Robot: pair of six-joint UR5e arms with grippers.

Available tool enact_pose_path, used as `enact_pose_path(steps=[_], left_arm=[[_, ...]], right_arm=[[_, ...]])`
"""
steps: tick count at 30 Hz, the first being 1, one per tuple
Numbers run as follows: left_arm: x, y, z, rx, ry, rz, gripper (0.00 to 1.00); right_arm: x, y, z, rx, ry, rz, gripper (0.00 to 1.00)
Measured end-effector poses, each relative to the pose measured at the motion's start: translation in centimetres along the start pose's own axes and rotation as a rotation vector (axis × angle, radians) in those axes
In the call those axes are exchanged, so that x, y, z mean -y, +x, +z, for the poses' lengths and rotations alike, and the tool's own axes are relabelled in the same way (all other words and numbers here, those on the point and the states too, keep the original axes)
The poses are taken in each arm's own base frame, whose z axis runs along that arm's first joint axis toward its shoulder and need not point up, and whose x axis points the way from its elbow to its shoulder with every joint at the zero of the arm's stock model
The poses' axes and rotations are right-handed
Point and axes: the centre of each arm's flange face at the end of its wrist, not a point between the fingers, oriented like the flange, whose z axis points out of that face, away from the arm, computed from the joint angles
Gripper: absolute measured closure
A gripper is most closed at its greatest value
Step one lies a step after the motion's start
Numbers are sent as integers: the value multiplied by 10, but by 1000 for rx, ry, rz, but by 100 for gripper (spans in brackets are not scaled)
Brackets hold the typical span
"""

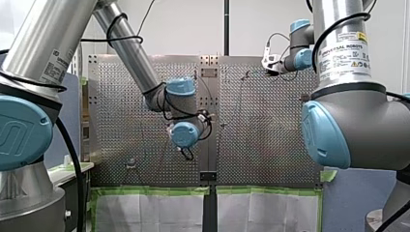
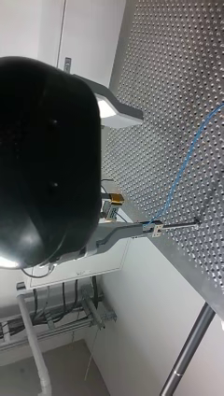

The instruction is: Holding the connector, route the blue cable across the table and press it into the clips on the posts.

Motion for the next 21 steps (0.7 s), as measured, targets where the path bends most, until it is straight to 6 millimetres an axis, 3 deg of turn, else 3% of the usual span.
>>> enact_pose_path(steps=[14,21], left_arm=[[-38,10,-45,-78,-27,60,0],[-42,11,-50,-88,-30,67,0]], right_arm=[[2,-1,0,1,2,0,100],[2,0,0,1,2,-1,100]])
